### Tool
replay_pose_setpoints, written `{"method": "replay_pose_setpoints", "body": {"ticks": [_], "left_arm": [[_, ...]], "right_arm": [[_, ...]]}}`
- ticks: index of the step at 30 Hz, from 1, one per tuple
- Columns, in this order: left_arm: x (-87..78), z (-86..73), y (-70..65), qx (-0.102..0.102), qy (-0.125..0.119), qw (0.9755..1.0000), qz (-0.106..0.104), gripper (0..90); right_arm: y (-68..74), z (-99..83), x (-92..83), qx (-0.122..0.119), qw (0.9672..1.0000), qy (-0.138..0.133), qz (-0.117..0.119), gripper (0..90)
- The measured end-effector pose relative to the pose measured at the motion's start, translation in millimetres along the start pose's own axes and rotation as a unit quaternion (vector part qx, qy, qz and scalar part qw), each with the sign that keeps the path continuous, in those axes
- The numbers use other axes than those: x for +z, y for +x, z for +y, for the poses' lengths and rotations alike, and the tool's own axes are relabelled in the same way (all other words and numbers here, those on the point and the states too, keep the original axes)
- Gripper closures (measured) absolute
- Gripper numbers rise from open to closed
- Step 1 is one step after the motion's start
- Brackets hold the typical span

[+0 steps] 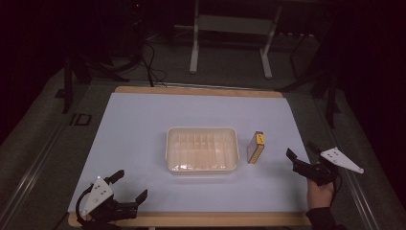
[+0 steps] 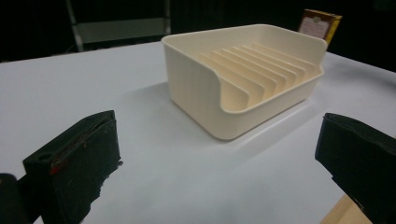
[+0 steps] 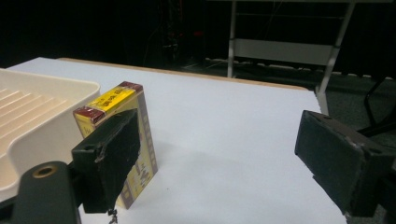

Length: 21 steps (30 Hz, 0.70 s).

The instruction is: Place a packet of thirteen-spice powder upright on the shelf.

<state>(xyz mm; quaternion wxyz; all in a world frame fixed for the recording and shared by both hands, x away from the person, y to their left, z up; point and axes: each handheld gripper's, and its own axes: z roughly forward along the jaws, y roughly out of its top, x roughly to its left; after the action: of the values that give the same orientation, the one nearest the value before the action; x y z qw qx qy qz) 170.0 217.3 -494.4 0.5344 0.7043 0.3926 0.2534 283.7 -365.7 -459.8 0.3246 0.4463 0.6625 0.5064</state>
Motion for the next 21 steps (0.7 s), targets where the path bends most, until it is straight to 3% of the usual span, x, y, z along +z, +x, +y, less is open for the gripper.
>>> {"method": "replay_pose_setpoints", "body": {"ticks": [4,9,14,18,19,21], "left_arm": [[0.2,2.1,-2.0,0.013,-0.004,0.9999,0.001,0.1],[-0.8,3.0,-1.8,0.015,-0.01,0.9998,0.001,0.1],[-2.1,3.5,-1.7,0.017,-0.014,0.9997,0.0,0.1],[-1.3,3.3,-0.8,0.015,-0.013,0.9998,0.0,0.1],[-1.2,3.3,-0.8,0.015,-0.012,0.9998,0.0,0.1],[-1.1,3.3,-1.5,0.016,-0.012,0.9998,0.001,0.1]], "right_arm": [[0.3,-0.4,1.3,-0.002,0.9998,0.011,0.015,14.2],[-2.5,1.5,1.1,-0.009,0.9989,0.031,0.034,14.2],[-9.1,0.1,2.8,-0.023,0.9948,0.067,0.074,14.1],[-15.8,1.2,5.3,-0.033,0.9876,0.096,0.119,14.2],[-17.0,1.6,6.6,-0.039,0.9845,0.105,0.135,14.1],[-18.5,1.8,10.0,-0.058,0.9748,0.134,0.169,14.1]]}}
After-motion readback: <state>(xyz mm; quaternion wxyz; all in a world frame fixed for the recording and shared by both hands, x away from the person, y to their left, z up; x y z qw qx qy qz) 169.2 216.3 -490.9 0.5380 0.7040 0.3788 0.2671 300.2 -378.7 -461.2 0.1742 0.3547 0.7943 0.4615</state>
